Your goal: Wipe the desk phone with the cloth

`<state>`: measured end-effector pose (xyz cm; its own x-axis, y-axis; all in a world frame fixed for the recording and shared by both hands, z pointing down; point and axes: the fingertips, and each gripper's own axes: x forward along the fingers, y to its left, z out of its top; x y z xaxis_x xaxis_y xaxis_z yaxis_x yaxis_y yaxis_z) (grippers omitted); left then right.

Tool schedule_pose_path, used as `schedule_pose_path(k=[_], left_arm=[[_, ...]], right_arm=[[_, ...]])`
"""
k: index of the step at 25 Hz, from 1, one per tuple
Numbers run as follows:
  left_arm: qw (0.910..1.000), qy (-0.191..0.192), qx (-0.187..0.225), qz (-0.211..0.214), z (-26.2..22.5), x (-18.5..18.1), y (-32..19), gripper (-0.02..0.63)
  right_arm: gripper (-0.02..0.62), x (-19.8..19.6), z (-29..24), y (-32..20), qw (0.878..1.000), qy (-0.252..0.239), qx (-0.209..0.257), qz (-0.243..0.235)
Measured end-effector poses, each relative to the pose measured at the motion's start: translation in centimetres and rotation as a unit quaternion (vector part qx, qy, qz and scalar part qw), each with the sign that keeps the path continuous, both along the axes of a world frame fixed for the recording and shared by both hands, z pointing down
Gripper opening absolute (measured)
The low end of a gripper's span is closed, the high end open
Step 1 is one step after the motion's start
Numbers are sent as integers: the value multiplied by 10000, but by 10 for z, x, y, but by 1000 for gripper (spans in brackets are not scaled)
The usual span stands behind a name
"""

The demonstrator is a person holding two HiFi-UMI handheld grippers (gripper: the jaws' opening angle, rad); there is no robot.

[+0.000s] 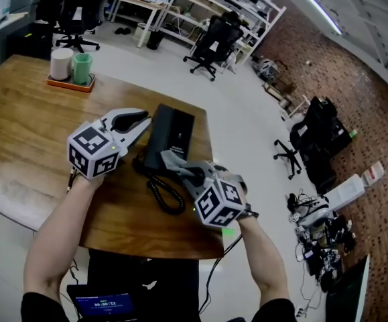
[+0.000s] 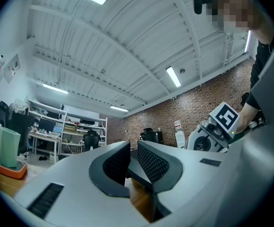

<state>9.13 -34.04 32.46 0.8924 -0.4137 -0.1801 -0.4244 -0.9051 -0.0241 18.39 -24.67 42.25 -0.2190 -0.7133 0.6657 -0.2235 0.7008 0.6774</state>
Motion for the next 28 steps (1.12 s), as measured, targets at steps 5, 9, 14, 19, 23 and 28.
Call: schedule_pose_path(k=[5,9,14,19,23,28], left_arm=[[10000,-38,-38,-8,3,0,0,34],[10000,-52,-6,-18,4,-3,-2,34],[10000,-40,2,-20,5,4,1,34],[10000,-44,43,12,1,3,2,34],[10000,-47,70,26,-2,4,1,34],[10000,-71,45,31,3,0,0,34]], right_arm=[[26,-5,-3,22,9976,-316,-535,-307],[26,30,-66,-56,9874,-1043,923,754],[26,67,-106,-136,9602,-1517,1708,1609],[26,61,-77,-155,9751,-960,1229,1577],[26,43,-55,-121,9878,-512,921,1150],[26,13,-16,-46,9974,-309,377,539]])
